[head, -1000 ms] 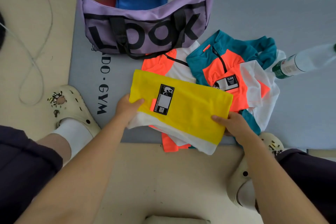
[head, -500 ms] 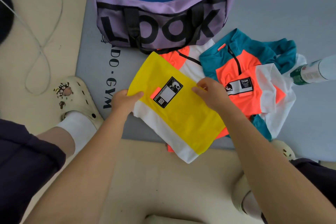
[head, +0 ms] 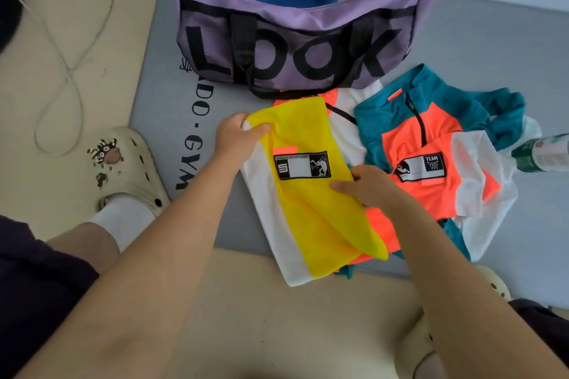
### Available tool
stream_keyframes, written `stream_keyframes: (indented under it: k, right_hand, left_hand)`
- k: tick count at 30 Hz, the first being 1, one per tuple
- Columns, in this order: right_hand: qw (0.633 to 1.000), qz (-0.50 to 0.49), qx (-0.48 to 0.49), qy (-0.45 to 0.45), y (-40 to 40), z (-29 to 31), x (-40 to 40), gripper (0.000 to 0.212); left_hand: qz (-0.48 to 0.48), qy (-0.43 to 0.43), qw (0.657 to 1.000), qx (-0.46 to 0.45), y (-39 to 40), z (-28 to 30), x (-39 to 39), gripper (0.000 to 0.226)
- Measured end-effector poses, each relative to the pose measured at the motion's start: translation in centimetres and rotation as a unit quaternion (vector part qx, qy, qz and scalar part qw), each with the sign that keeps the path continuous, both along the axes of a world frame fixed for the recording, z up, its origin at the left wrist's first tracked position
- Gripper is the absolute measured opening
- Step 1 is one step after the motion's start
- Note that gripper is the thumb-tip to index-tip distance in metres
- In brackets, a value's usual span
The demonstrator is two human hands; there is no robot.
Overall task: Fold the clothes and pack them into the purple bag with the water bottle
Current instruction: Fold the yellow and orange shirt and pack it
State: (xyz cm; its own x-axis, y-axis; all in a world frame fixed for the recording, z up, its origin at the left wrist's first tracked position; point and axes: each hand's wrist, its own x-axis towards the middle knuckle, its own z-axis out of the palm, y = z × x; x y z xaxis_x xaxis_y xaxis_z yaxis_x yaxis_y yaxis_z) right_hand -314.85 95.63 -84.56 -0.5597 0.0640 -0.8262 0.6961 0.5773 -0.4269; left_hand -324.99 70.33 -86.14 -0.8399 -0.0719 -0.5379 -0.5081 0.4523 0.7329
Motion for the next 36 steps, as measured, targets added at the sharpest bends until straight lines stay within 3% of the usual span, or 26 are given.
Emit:
stream_keyframes:
  k: [4,8,11,14,17,22,25,30,33,36]
  right_hand:
    - [0.976,-0.151,0.079,0.137,2.1,0.3,1.3,0.04]
    - [0.963,-0.205,0.069,0.159,2.8,0.2,2.6,0.039]
    - [0.965,-0.202,0.054,0.16,2.6,0.0,2.5,0.037]
    - [0.974,-0.171,0.056,0.142,2.7,-0.1,2.1,0.038]
    - [0.978,-0.152,0.053,0.134,2.9,-0.1,1.8,0.034]
    - [0.973,-0.172,0.028,0.148,2.8,0.1,1.5,0.033]
    - [0.963,-0.217,-0.005,0.161,2.4,0.2,0.9,0.048]
    - [0.975,-0.188,-0.049,0.105,1.9,0.3,-1.2,0.041]
    - [0.978,-0.162,-0.112,0.065,1.7,0.1,-2.6,0.02]
    - [0.964,-0.181,-0.188,0.042,1.9,-0.1,-3.8,0.031]
  left_hand:
    - [0.002,-0.006,1.0,0.003,2.3,-0.1,1.2,0.019]
    - [0.056,-0.002,0.998,-0.042,2.6,-0.1,5.3,0.032]
    - [0.075,-0.072,0.99,-0.093,3.6,-0.4,9.4,0.037]
    - [0.163,-0.205,0.965,-0.017,5.0,-0.3,11.8,0.045]
    - [0.215,-0.258,0.94,0.059,4.9,0.1,11.9,0.036]
    - [0.231,-0.227,0.932,0.16,3.7,0.2,11.4,0.022]
    - [0.208,-0.215,0.946,0.124,4.2,0.2,11.3,0.017]
    - [0.231,-0.164,0.957,0.058,3.9,-0.1,11.7,0.018]
    - [0.231,-0.153,0.959,0.059,3.6,-0.2,12.1,0.025]
    - [0.23,-0.135,0.96,0.079,3.5,-0.1,12.0,0.028]
